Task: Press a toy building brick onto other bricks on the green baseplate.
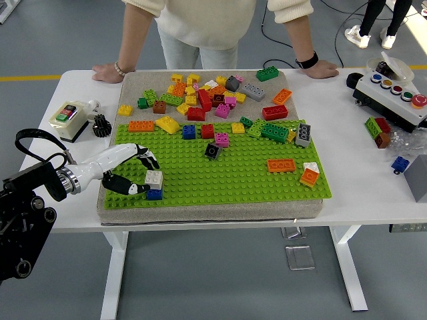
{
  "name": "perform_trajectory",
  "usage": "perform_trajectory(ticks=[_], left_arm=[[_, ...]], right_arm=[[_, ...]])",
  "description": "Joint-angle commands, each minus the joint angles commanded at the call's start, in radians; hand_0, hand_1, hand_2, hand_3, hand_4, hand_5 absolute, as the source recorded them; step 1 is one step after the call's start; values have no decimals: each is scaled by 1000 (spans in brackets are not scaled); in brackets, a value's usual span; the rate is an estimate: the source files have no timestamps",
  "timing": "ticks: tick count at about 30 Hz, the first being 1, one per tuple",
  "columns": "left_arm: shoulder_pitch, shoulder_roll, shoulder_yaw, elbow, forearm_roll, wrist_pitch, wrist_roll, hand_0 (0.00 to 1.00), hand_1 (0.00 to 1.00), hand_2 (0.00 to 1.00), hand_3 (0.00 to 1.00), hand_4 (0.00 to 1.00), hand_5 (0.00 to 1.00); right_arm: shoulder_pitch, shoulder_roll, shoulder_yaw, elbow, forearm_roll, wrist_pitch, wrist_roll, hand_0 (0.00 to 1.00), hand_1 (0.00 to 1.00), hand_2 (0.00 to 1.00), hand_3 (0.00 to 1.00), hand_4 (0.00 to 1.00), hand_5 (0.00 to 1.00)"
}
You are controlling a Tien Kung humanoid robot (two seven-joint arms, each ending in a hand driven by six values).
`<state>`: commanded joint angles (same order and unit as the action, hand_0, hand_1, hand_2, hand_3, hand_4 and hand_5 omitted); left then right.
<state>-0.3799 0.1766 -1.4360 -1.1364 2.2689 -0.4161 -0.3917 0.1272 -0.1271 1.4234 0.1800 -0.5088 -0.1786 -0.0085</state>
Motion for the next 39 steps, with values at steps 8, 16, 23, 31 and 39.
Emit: perform_trajectory(ticks=[8, 16, 23, 31, 39], left_arm=[[1, -2, 1, 3, 0, -1, 1, 735, 667, 616, 608, 812, 51], [0, -2, 0, 4, 0, -2, 1, 739, 679, 627, 627, 831, 60], [-1, -2, -4, 6, 0, -3, -1, 750, 686, 631, 658, 852, 67], [-1, -4, -6, 8, 0, -3, -2, 751, 690, 637, 675, 865, 74], [-3, -4, -9, 2, -16, -6, -5, 752, 694, 651, 741, 910, 89]], right_arm=[[-1, 0, -1, 0, 0, -1, -1, 732, 655, 706, 590, 916, 498], [0, 1, -3, 0, 1, -1, 0, 731, 655, 706, 590, 916, 497], [0, 1, -2, 0, 1, 0, 0, 731, 655, 706, 591, 916, 498], [0, 0, -1, 0, 0, 1, -2, 731, 655, 706, 591, 916, 497], [0, -1, 1, 0, 1, 2, -3, 731, 655, 706, 591, 917, 497]])
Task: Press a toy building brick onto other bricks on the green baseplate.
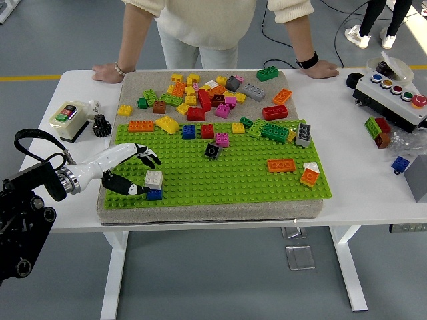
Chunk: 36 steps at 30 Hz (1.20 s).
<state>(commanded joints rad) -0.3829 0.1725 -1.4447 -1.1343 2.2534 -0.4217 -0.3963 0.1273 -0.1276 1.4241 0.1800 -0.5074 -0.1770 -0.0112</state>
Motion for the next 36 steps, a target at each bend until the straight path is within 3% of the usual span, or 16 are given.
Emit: perform_trajectory(ticks=[1, 12, 13, 18, 19, 25, 26, 36], left_arm=[[0, 0, 0, -1, -1, 0, 0, 758, 707, 704, 773, 959, 111], [14, 11, -10, -65, -43, -7, 8, 809, 746, 744, 778, 989, 132], [18, 13, -13, -78, -54, -6, 11, 961, 850, 817, 619, 998, 396], [51, 30, -29, -131, -130, 4, 21, 961, 850, 817, 619, 998, 396], [57, 34, -32, -137, -135, 5, 18, 998, 947, 878, 594, 998, 701], [95, 51, -39, -154, -121, -4, 1, 998, 947, 878, 594, 998, 701], [102, 53, -39, -156, -116, -6, -2, 998, 970, 901, 603, 998, 752], [121, 51, -19, -166, -72, -18, -11, 998, 984, 912, 606, 998, 757]], right_arm=[[0, 0, 0, 0, 0, 0, 1, 732, 655, 706, 591, 916, 496], [-1, 0, 7, 0, 2, 3, 0, 732, 655, 706, 591, 915, 496], [-2, 0, 8, 0, 2, 3, 0, 732, 655, 706, 591, 916, 495], [-1, 0, 12, 0, 4, 6, -1, 732, 655, 706, 591, 916, 495], [-1, -1, 13, 0, 4, 6, -2, 732, 655, 705, 591, 916, 494], [-1, 0, 11, 0, 3, 8, -2, 732, 655, 705, 591, 916, 494], [-1, 1, 10, 0, 3, 8, -3, 732, 655, 706, 591, 916, 495], [-1, 1, 3, 0, 2, 7, -7, 732, 655, 706, 591, 916, 495]])
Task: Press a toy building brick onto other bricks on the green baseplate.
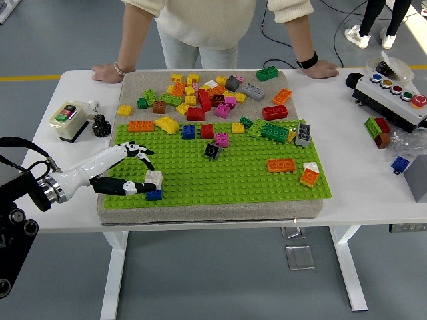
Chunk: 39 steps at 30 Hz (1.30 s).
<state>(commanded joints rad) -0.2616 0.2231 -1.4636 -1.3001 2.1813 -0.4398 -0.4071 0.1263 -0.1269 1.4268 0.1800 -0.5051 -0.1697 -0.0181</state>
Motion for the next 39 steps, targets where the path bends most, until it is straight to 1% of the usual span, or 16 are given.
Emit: perform_trajectory(ticks=[1, 2, 8, 17, 39], left_arm=[[0, 0, 2, 1, 2, 0, 0, 998, 984, 912, 606, 998, 757], [-1, -2, 5, 3, 4, 0, 1, 998, 994, 929, 617, 998, 796], [-7, -7, 14, 19, 14, 2, 2, 998, 997, 930, 619, 998, 802], [-23, -15, 21, 61, 29, 10, 2, 998, 997, 930, 621, 998, 802], [-37, -24, 17, 107, 49, 17, 4, 998, 990, 929, 612, 998, 791]], right_arm=[[0, 0, -1, 0, 0, 0, 0, 732, 655, 706, 591, 916, 495], [0, 1, -2, 0, 1, 0, -1, 732, 655, 706, 591, 916, 495], [2, 1, -5, 0, 1, -1, -2, 732, 655, 706, 590, 916, 495], [2, 2, -9, 0, 1, 0, -3, 732, 655, 706, 591, 916, 495], [2, 1, -2, 0, 2, 2, -3, 732, 655, 706, 591, 916, 497]])
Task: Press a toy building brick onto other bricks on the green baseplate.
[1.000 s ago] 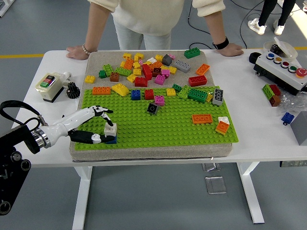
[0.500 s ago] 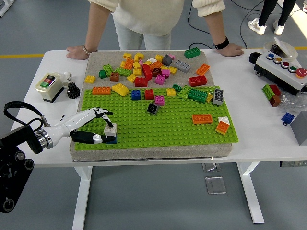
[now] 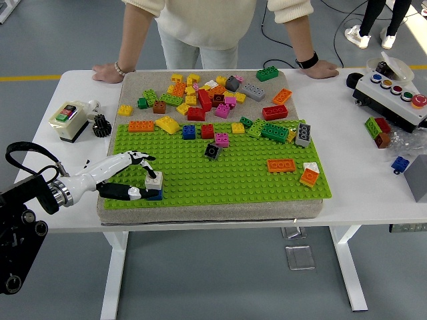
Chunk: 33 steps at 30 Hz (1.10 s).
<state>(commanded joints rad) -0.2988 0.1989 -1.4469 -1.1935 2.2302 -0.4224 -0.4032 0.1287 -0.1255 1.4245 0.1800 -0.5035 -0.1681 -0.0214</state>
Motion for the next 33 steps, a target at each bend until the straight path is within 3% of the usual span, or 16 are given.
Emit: perform_trajectory(ticks=[33], left_arm=[[-9, -5, 0, 29, 20, -1, 1, 998, 981, 922, 608, 998, 768]], right_arm=[[1, 1, 1, 0, 4, -1, 3, 732, 655, 706, 591, 916, 495]])
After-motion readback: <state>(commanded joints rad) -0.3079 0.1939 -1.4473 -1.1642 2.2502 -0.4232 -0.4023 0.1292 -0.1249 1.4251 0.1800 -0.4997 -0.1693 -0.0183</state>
